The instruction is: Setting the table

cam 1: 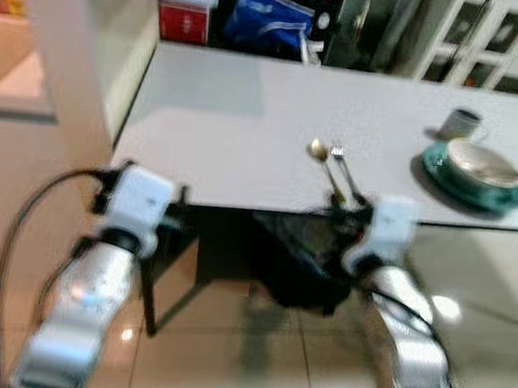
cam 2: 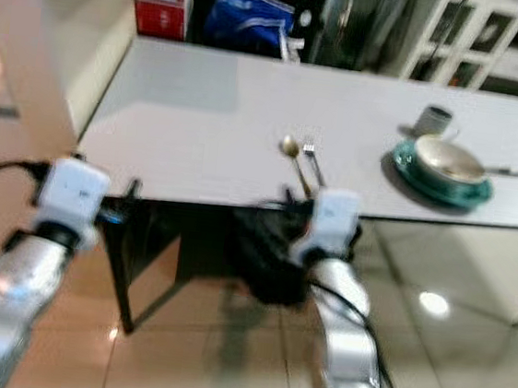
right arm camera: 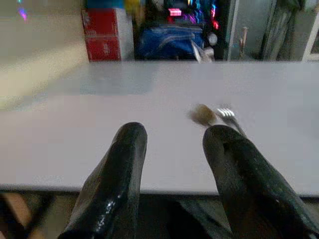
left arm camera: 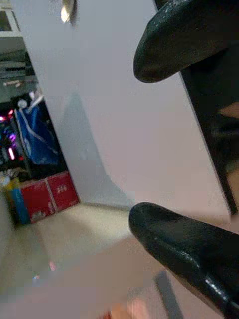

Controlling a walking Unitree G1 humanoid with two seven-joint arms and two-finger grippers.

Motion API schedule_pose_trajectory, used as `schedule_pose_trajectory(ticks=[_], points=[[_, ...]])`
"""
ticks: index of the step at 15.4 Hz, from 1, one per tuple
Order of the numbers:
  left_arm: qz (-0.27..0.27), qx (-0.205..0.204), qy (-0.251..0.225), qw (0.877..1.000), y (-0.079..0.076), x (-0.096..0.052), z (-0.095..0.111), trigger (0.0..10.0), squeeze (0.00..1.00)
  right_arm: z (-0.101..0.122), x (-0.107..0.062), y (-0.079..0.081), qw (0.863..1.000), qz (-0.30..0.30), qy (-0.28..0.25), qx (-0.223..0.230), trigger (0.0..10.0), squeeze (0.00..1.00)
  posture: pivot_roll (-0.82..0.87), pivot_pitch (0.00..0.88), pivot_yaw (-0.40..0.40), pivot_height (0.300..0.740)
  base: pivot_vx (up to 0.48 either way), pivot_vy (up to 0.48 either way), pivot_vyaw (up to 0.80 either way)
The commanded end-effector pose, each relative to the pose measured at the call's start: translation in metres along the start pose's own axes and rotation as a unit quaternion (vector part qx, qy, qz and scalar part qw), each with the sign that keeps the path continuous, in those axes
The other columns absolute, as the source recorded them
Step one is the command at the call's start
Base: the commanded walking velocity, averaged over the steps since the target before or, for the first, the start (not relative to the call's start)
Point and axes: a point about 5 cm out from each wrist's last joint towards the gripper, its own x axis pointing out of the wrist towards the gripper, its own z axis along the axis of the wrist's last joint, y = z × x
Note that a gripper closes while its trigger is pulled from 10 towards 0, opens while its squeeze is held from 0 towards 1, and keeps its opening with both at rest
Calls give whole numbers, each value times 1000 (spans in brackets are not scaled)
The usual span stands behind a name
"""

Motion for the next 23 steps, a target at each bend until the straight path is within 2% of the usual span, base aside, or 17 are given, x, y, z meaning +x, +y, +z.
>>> schedule_pose_trajectory(ticks=[1,2,6,7,9,10,14,17,19,23], points=[[-16,2,-9,1000,-8,3,6,10000,0,0,-4,-17,999,-36,-2,6,10000,0,68,0,-64,740,0,480,0],[-21,4,-9,1000,-9,3,6,10000,0,0,-6,-16,999,-27,-1,28,10000,0,69,0,-59,740,0,480,0],[-12,-14,-19,1000,-7,10,7,10000,0,3,-5,-18,997,-59,-1,43,10000,0,46,0,-12,740,0,480,0],[43,-42,-22,998,3,14,7,10000,0,0,-6,-19,997,-65,12,37,10000,0,38,0,-15,740,0,480,0],[79,-75,-9,994,10,16,3,10000,0,-1,-5,-21,997,-77,4,27,10000,0,45,0,-26,740,0,480,0],[78,-81,-6,994,9,16,1,10000,0,0,-5,-21,997,-81,-5,20,10000,0,51,0,-28,740,0,480,0],[83,-64,1,995,12,15,0,10000,0,6,-2,-21,995,-90,-26,42,10000,0,74,0,-28,740,0,480,0],[60,-36,-18,997,5,16,3,10000,0,7,4,-12,994,-55,-24,90,10000,0,78,0,-38,740,0,480,0],[56,-15,-10,998,4,16,4,10000,0,2,6,-6,996,-46,-1,72,10000,0,80,0,-30,740,0,480,0],[11,-16,-37,999,6,17,19,10000,0,17,12,1,996,-6,-27,80,10000,0,94,0,-47,740,0,480,0]])
